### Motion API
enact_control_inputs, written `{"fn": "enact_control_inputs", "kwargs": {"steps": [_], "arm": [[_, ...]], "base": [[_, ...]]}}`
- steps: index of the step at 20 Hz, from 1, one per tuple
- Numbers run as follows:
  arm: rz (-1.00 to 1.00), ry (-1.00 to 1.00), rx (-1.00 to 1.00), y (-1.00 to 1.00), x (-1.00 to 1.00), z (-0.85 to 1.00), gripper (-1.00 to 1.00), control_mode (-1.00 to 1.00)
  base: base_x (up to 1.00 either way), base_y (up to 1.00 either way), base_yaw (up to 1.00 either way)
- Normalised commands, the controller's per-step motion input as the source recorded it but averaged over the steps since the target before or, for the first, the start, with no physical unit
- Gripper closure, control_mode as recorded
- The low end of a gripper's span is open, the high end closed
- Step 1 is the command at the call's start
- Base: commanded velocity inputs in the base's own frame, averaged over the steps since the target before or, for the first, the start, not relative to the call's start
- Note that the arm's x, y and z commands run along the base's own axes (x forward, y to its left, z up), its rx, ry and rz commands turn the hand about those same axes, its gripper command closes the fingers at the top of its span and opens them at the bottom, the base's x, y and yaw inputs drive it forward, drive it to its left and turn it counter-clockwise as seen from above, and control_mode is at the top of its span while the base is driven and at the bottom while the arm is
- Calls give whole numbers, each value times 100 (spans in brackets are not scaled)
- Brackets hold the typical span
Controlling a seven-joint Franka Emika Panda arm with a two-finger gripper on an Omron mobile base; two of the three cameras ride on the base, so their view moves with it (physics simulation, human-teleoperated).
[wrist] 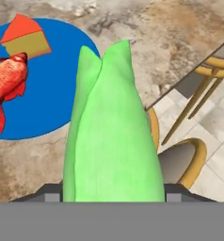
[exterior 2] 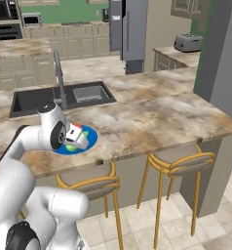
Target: Take the cheese, fish, and corn from the fridge and place them on the plate on the dining counter to create an appetizer plate.
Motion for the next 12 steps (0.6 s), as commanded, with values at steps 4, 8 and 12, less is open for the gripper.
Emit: {"fn": "enact_control_inputs", "kwargs": {"steps": [4, 8, 12], "arm": [[0, 0, 0, 39, 36, -26, 100, -100], [0, 0, 1, 23, 33, -4, 100, -100], [0, 3, 1, 19, 31, -7, 100, -100]], "base": [[0, 0, 0], [0, 0, 0], [0, 0, 0]]}}
